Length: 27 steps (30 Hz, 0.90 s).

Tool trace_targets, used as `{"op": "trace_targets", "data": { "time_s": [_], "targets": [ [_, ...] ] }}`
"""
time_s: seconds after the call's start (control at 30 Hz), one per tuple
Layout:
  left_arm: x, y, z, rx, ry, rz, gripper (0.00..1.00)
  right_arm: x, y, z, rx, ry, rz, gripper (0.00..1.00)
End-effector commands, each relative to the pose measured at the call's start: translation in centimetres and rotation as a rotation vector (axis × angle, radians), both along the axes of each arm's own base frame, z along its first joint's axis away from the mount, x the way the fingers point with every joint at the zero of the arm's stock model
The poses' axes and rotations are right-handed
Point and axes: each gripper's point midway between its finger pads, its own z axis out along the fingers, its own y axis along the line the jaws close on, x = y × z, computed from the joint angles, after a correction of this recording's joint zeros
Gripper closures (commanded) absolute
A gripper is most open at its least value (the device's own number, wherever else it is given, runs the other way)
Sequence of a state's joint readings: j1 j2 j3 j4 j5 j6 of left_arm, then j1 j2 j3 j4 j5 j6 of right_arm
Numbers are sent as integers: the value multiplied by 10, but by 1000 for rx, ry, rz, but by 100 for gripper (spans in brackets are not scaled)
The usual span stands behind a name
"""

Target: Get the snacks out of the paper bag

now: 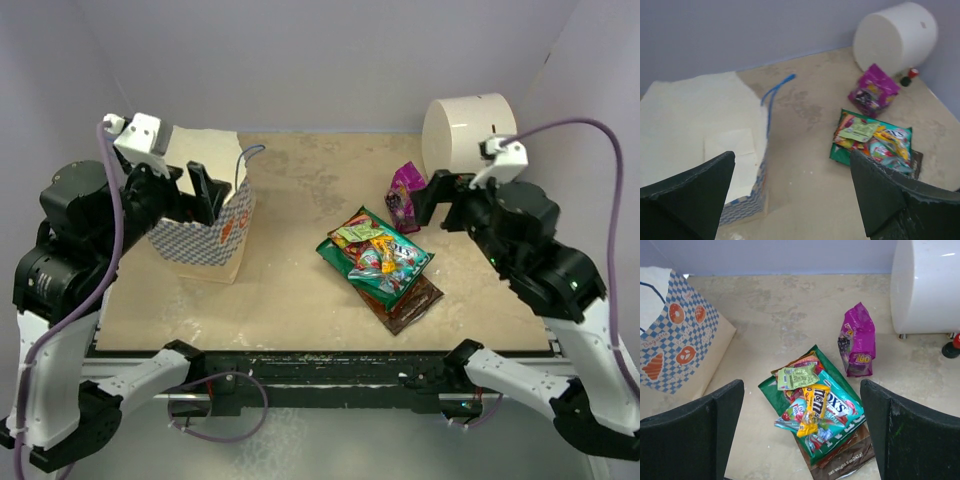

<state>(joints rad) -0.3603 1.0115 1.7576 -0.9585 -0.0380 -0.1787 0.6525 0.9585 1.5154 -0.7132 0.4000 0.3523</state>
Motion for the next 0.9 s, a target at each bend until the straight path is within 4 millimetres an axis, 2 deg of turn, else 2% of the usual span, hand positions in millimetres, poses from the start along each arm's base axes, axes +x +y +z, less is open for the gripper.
{"op": "trace_targets", "data": {
  "time_s": [0.0,0.07,0.2,0.3,0.43,0.67,0.87],
  "targets": [
    [-26,-44,32,8,-131,-263,1,-17,-28,9,73,-46,-95,0],
    [-35,-46,37,-30,-144,-282,1,-23,-35,14,93,-67,-110,0],
    [-37,-42,40,-132,-116,-227,1,-33,-50,27,135,-111,-149,0],
    [-37,-29,37,-263,-102,-120,1,-40,-56,35,179,-150,-154,0],
    [-41,-24,28,-362,-98,-76,1,-47,-58,40,238,-199,-138,0],
    [-37,-9,-6,-322,11,35,1,-45,-64,37,244,-206,-176,0],
    [-39,-1,-2,-315,-18,64,1,-40,-63,30,187,-199,-181,0]
  ]
}}
